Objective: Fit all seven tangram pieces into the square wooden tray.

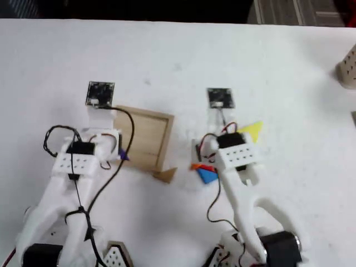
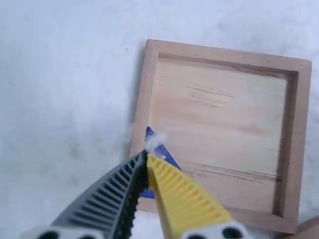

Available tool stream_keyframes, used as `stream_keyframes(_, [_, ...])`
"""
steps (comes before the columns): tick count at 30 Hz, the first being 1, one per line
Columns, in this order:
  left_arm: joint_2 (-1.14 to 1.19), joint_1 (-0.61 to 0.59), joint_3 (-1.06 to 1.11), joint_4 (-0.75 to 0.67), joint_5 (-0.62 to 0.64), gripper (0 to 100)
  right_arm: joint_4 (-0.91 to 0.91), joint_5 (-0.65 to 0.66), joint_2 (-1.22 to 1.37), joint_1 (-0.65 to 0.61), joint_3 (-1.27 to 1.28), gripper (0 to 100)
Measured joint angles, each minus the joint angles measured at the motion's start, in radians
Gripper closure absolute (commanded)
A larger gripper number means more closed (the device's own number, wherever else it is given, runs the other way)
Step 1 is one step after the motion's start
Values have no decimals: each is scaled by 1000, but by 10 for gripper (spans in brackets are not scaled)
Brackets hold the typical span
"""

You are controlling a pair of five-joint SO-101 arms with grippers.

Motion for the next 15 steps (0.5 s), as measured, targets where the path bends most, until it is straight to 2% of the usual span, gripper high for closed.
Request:
stream_keyframes(5, [58, -5, -8, 0, 6, 976, 0, 64, 226, 26, -84, 981])
stream_keyframes(11, [253, -75, -132, 0, 8, 976, 2, 75, 413, 103, -290, 981])
stream_keyframes(15, [287, -84, -161, -2, 8, 976, 2, 75, 503, 109, -404, 981])
